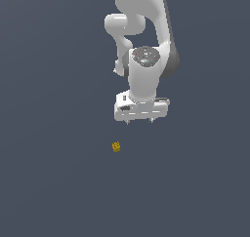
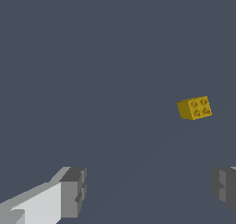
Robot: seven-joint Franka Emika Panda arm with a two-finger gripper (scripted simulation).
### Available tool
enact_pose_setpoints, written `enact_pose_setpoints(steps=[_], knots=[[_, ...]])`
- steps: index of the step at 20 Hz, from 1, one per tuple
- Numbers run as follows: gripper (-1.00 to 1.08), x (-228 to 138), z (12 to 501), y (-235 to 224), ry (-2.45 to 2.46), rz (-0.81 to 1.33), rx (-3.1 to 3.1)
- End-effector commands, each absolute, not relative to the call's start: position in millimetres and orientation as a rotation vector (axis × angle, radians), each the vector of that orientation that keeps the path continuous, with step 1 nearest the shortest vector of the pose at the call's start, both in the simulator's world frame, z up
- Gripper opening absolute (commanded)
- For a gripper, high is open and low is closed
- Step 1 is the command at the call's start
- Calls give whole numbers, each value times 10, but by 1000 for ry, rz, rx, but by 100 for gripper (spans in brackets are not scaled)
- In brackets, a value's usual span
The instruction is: Pick up the object and move it to a goal position.
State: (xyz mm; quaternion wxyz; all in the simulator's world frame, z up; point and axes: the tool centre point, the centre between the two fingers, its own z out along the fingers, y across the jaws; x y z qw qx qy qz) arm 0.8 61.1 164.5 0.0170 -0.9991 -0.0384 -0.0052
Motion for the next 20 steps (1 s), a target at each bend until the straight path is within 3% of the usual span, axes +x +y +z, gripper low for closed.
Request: enact_pose_setpoints(steps=[1,10,20], knots=[[100,8,1645,610,-119,-16,-3105],[100,61,1874,851,-163,-62,-3082],[100,154,1723,680,-205,-54,-3089]])
